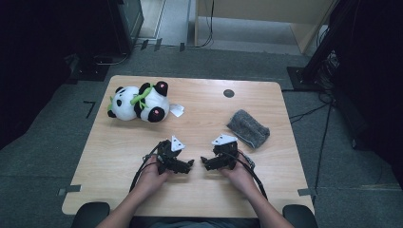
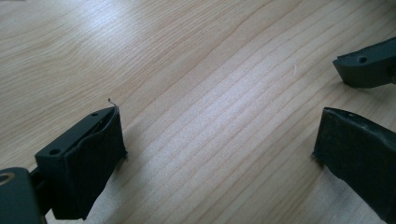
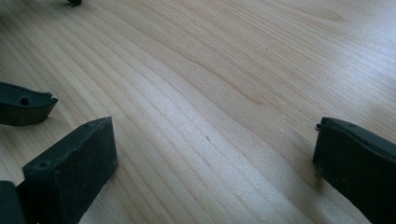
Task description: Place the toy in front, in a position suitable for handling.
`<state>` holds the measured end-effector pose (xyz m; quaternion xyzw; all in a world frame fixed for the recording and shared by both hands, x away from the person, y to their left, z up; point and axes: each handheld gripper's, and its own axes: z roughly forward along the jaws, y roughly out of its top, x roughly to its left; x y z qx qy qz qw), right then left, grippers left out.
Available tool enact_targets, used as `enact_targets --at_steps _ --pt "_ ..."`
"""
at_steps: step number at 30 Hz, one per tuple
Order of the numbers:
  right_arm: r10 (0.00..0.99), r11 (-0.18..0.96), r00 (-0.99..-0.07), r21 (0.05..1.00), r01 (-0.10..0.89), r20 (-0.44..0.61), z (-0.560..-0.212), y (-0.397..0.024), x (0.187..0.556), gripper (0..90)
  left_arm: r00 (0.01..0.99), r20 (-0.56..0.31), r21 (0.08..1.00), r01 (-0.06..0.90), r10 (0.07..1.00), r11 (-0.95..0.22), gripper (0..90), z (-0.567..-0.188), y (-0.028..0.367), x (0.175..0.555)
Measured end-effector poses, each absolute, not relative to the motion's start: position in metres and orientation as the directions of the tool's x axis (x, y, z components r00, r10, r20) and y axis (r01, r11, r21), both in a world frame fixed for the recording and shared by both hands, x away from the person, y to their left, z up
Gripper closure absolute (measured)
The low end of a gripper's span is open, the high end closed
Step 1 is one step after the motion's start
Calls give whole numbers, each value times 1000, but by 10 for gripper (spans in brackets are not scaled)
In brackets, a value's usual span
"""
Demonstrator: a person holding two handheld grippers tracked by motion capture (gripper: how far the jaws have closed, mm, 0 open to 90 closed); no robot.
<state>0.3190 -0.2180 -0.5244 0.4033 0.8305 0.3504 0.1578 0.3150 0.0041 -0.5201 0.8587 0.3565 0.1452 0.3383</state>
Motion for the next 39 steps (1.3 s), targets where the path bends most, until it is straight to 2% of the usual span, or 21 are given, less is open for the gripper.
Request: enact_targets --at_steps 12,13,15,20,22,27,31,35,39 --pt "774 436 -633 709 554 20 -524 -217 320 0 727 9 686 494 686 -533 17 -520 8 316" --pt "774 436 -633 709 554 20 -524 -217 320 0 727 9 686 494 686 -533 39 -520 8 316" --pt "772 437 -636 709 554 21 -524 -216 321 0 724 9 699 489 690 -522 152 -519 11 316" --pt "764 444 -645 710 546 19 -524 -217 322 0 731 6 702 483 683 -523 181 -517 16 317" --pt "764 444 -645 710 546 18 -524 -217 322 0 735 6 708 475 678 -522 295 -513 20 317" --pt "763 444 -646 710 547 20 -524 -217 322 0 723 -2 713 486 691 -507 282 -508 26 320" --pt "762 446 -647 710 546 19 -524 -217 322 0 713 -51 711 517 700 -476 281 -502 33 324" --pt "761 447 -648 710 545 18 -524 -217 322 0 708 -45 728 507 705 -462 286 -497 41 324" --pt "761 447 -649 710 544 18 -524 -217 322 0 722 -75 721 516 687 -463 283 -494 48 326"
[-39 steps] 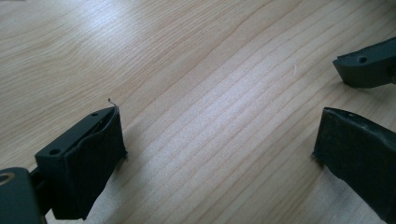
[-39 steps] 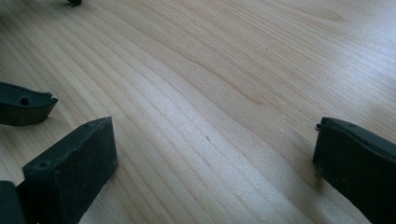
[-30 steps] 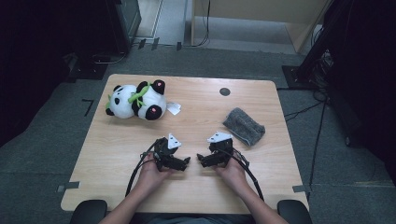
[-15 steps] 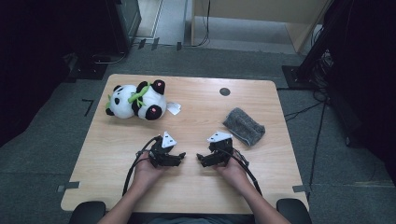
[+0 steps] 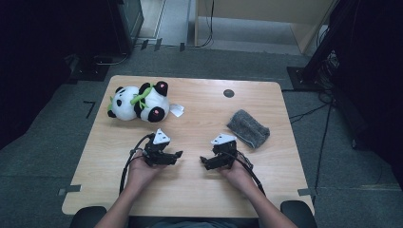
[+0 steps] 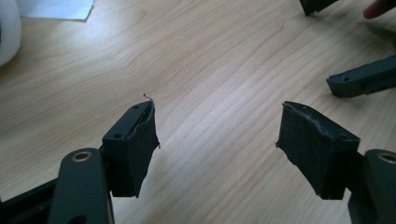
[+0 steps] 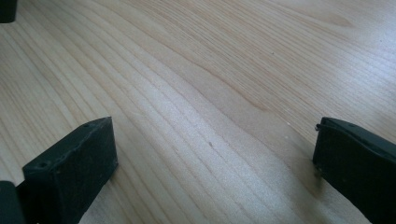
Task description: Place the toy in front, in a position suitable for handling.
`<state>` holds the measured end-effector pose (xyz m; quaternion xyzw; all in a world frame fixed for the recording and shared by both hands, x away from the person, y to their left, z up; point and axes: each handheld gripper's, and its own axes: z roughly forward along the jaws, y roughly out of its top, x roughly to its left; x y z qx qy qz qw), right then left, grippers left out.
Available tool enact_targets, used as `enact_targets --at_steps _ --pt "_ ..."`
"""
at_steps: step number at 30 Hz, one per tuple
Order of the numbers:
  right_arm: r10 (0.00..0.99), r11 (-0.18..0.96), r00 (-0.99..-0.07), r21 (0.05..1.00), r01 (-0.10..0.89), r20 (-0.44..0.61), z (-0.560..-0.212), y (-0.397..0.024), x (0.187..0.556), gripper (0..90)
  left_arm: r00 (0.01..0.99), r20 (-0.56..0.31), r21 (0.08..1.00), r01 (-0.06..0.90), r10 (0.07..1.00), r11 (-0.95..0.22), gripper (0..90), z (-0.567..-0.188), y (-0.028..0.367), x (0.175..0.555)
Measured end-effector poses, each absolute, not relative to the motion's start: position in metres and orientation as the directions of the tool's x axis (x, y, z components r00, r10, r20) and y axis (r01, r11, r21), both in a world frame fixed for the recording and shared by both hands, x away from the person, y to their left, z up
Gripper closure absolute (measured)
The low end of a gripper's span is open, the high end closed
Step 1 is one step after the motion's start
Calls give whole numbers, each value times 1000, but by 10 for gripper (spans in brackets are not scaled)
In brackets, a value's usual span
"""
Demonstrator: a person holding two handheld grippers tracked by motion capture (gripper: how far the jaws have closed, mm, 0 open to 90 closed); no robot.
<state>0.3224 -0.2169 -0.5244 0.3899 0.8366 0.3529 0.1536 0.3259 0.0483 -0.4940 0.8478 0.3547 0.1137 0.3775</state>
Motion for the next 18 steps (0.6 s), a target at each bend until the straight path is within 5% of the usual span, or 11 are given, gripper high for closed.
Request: enact_targets --at_steps 18 --pt "767 440 -642 709 551 23 -524 -215 326 0 701 -111 734 536 704 -418 338 -478 82 334"
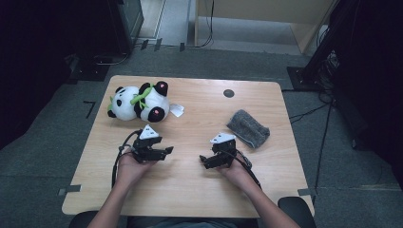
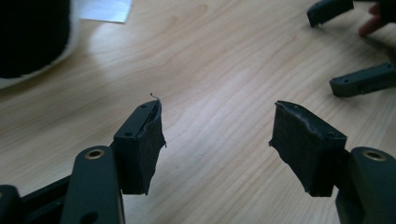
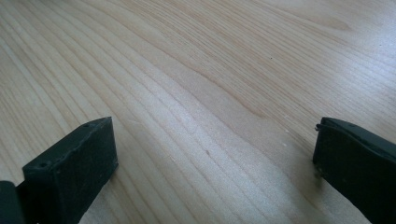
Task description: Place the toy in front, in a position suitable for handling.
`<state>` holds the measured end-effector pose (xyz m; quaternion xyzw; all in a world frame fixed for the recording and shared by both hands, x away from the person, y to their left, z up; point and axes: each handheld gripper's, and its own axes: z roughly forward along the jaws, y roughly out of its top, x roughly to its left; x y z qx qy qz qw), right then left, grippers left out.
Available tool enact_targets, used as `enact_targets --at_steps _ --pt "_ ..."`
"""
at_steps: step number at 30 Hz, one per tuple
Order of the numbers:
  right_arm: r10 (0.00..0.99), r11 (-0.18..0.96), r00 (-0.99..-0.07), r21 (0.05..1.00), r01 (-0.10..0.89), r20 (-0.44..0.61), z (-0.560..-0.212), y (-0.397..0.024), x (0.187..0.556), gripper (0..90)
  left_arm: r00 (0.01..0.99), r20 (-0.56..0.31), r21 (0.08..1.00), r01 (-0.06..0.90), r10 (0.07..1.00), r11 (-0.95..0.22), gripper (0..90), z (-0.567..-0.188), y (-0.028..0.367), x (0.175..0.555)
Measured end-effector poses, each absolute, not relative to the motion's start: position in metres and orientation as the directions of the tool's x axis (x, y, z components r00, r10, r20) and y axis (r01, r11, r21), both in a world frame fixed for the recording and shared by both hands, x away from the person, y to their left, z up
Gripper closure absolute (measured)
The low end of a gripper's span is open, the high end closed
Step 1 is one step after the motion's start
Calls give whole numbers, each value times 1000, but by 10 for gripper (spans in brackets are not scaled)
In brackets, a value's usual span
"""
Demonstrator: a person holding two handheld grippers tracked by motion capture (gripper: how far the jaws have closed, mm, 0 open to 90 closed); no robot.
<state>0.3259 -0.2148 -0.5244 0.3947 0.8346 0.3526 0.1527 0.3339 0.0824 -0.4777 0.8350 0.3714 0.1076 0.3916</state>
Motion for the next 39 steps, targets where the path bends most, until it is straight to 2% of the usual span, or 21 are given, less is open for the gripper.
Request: enact_targets --at_steps 11,21,28,39 --pt "763 443 -646 709 549 23 -524 -212 329 0 682 -101 731 544 724 -412 371 -463 105 348" --pt "761 445 -648 709 547 22 -524 -212 330 0 677 -141 745 553 722 -374 379 -448 114 372" --pt "762 444 -647 709 548 23 -524 -211 330 0 677 -118 730 555 726 -398 402 -445 122 379" --pt "760 447 -650 710 545 20 -524 -211 331 0 660 -118 741 555 742 -377 415 -432 137 392"
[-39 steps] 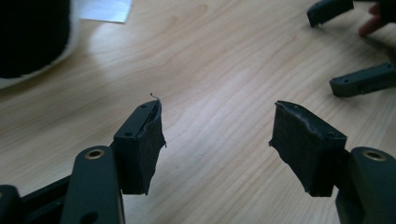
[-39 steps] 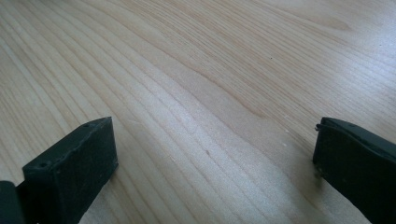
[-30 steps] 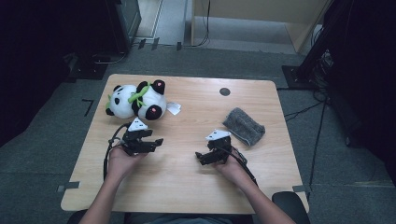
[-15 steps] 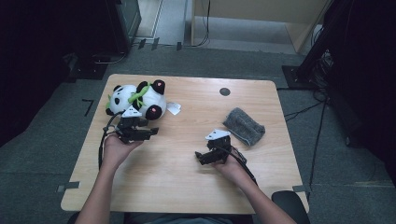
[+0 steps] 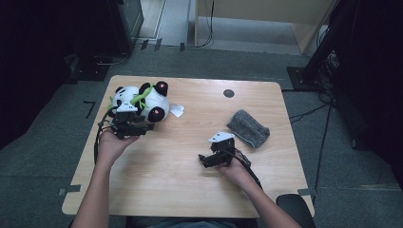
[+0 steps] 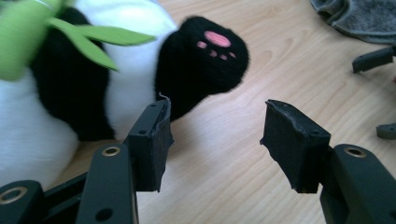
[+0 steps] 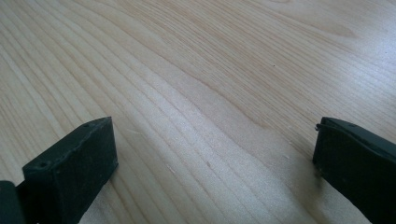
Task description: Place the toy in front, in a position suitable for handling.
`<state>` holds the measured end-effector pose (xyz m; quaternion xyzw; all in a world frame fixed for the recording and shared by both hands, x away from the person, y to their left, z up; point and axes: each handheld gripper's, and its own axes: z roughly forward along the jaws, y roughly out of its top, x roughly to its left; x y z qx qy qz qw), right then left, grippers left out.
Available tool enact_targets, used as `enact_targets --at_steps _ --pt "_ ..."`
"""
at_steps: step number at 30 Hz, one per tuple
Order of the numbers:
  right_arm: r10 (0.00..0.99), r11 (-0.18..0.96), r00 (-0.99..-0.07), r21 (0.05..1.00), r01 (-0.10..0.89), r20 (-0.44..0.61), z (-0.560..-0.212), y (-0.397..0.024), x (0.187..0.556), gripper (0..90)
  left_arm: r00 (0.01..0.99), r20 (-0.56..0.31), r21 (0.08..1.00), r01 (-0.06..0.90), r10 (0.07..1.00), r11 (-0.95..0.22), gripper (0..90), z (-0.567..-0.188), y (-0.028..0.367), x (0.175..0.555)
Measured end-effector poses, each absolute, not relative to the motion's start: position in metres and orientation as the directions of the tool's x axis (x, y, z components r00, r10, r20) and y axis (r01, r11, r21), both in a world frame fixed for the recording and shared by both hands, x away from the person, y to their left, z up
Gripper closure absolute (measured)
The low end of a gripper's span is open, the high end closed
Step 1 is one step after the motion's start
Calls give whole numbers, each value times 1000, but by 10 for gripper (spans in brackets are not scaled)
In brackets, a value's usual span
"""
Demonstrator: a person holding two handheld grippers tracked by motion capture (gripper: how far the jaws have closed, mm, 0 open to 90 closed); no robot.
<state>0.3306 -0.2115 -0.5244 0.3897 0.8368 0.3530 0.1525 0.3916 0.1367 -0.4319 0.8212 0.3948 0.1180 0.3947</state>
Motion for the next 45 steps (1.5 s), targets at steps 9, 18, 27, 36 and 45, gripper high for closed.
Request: enact_targets --at_steps 9,18,27,36,45 --pt "758 449 -652 712 540 16 -524 -212 331 0 648 -130 763 549 750 -342 415 -417 153 404" --pt "758 449 -652 712 540 17 -525 -212 331 0 635 -110 776 536 765 -333 414 -409 164 420" --pt "759 448 -651 712 541 17 -524 -211 331 0 622 -91 795 516 778 -319 407 -401 177 436" --pt "759 448 -651 711 542 18 -524 -212 331 0 596 -111 771 557 795 -310 436 -424 179 454" --pt "761 446 -648 710 545 19 -524 -211 330 0 581 -168 787 565 796 -247 623 -441 175 458"
